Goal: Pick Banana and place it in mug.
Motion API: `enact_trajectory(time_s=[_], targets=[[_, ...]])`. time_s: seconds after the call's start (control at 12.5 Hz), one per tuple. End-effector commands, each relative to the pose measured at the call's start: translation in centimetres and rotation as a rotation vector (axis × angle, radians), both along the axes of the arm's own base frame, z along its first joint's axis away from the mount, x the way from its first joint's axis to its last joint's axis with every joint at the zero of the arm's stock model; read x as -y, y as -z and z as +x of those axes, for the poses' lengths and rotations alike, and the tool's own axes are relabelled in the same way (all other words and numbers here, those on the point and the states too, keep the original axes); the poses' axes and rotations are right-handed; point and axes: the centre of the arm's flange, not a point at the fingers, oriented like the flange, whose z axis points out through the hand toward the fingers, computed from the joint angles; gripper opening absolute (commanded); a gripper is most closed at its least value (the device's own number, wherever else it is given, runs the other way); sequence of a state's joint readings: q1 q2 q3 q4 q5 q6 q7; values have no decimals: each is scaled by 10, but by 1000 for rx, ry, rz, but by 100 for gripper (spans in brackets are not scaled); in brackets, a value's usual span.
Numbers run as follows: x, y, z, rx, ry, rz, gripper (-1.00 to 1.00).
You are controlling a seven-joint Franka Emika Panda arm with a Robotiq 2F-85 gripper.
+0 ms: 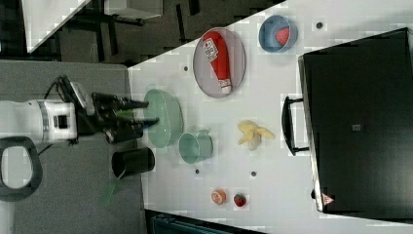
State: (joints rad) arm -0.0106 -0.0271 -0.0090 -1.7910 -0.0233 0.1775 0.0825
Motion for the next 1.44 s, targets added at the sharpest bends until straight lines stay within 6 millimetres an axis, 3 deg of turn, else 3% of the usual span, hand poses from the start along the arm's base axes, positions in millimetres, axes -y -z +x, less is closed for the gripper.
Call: enact_trajectory(time_s=[0.08, 0.24, 0.32, 0.56, 0.8, 1.12, 1.44], targets=[[12, -52, -125, -60, 50, -6, 48], [11, -36, -123, -84, 48, -6, 91], [11, -23, -121, -95, 41, -5, 100], [9, 30, -106, -96, -87, 1, 100], [10, 100, -91, -86, -337, 15, 100], [9, 192, -83, -92, -609, 32, 100], [9, 272, -78, -94, -744, 40, 100]])
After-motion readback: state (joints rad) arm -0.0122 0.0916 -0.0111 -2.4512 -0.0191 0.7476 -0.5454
